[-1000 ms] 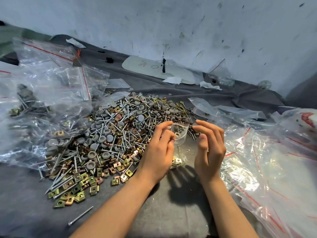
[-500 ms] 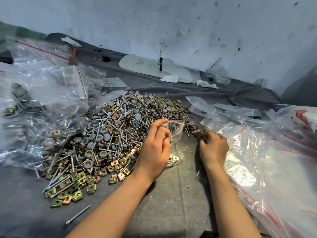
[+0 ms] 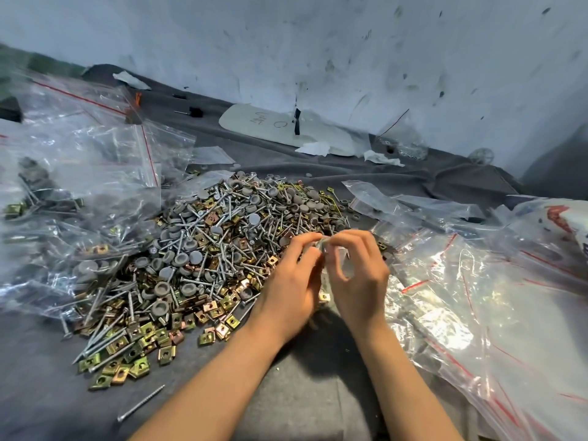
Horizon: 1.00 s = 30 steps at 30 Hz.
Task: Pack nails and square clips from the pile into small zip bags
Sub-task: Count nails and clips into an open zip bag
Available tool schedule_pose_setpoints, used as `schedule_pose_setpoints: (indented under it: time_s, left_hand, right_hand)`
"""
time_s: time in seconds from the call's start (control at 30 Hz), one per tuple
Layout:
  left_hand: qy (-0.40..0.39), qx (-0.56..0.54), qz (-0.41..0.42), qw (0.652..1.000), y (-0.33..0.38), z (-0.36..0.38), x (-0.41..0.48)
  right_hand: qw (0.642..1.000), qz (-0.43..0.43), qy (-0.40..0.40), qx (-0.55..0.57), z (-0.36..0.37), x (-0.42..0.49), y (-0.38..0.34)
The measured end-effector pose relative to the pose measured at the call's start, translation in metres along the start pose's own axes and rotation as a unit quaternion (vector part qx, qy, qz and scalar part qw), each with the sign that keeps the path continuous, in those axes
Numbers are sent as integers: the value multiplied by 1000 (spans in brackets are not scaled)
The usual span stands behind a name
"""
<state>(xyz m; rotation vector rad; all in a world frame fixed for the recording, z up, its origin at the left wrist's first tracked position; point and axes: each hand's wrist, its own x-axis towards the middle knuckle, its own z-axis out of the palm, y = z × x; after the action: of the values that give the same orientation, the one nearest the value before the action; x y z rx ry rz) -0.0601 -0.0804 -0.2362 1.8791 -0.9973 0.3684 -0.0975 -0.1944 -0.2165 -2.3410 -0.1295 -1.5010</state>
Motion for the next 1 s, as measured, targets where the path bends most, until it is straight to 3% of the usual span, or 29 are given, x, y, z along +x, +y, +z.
schedule_pose_setpoints:
  time_s: [0.07, 0.13, 0.2, 0.27, 0.4, 0.47, 0.73, 0.87, 1.0]
  left_hand:
    - [-1, -1, 0, 1000, 0, -1, 0]
    - [3, -5, -5, 1000, 0, -2, 0]
    - [6, -5, -13, 1000, 0, -2, 0]
    - [8, -4, -18, 1000, -1, -1, 0]
    - [29, -7, -17, 999, 0, 0, -1]
    - [56, -1, -12, 998, -1, -1, -1]
    - [61, -9, -30, 998, -4, 0, -3]
    - [46, -10, -42, 998, -1, -1, -2]
    - [52, -14, -30, 998, 1, -4, -1]
  right_hand:
    - [999, -18, -30, -10, 2, -1, -2]
    - [1000, 14, 2, -18, -1, 0, 0]
    - [991, 120, 62, -15, -7, 2, 6]
    - [966, 248, 63, -40, -14, 1, 18]
    - [894, 373, -191, -161, -19, -8, 50]
    - [877, 380, -234, -178, -17, -10, 52]
    - [879, 370, -238, -182, -15, -7, 50]
    - [917, 363, -143, -81, -19, -4, 37]
    - [961, 274, -3, 45, -28, 11, 8]
